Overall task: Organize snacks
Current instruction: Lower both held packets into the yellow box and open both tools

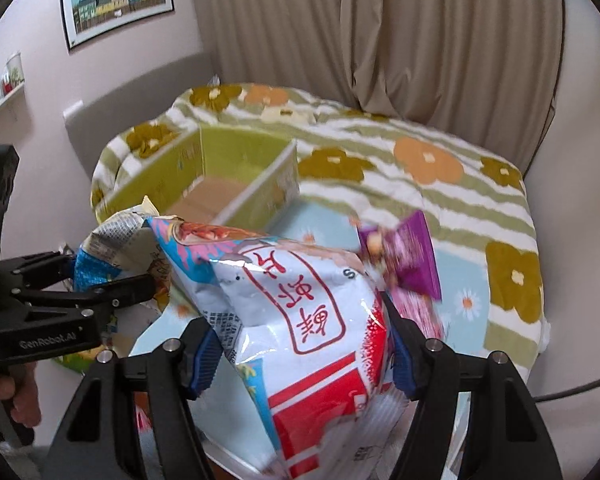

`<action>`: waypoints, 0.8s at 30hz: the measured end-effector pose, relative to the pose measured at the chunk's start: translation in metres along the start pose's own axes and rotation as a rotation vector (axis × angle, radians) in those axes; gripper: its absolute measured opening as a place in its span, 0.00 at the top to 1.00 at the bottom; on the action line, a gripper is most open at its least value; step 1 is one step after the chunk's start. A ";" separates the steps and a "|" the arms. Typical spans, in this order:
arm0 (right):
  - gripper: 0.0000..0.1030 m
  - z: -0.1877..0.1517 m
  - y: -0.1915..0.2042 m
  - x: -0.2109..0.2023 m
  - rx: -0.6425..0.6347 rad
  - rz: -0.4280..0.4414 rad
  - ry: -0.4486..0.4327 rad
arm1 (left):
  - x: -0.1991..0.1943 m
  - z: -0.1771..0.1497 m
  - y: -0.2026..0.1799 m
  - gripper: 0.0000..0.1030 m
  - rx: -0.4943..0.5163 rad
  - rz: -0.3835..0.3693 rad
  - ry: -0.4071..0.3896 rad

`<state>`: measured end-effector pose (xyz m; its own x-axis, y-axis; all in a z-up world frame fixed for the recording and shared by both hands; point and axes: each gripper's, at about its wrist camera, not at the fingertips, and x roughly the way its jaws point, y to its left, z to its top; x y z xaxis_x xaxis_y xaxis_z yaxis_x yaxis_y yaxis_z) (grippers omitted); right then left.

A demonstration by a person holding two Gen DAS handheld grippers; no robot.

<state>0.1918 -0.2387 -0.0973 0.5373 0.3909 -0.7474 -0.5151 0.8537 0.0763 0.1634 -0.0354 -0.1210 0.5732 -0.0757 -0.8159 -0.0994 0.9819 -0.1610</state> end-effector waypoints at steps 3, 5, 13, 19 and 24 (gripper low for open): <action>0.37 0.026 0.016 0.010 0.021 0.011 -0.021 | 0.000 0.033 0.027 0.46 0.015 -0.004 -0.025; 0.37 0.044 0.029 0.023 0.041 0.039 -0.041 | 0.004 0.054 0.045 0.46 0.030 -0.007 -0.032; 0.37 0.110 0.070 0.091 0.151 0.009 -0.023 | 0.041 0.134 0.115 0.46 0.102 0.003 -0.030; 0.37 0.136 0.086 0.135 0.205 -0.065 0.033 | 0.103 0.176 0.154 0.46 0.158 -0.013 0.056; 0.37 0.141 0.084 0.164 0.275 -0.078 0.089 | 0.157 0.190 0.168 0.46 0.182 -0.026 0.127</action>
<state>0.3310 -0.0546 -0.1208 0.5010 0.2992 -0.8121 -0.2674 0.9459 0.1835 0.3909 0.1501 -0.1707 0.4658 -0.1117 -0.8778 0.0692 0.9936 -0.0897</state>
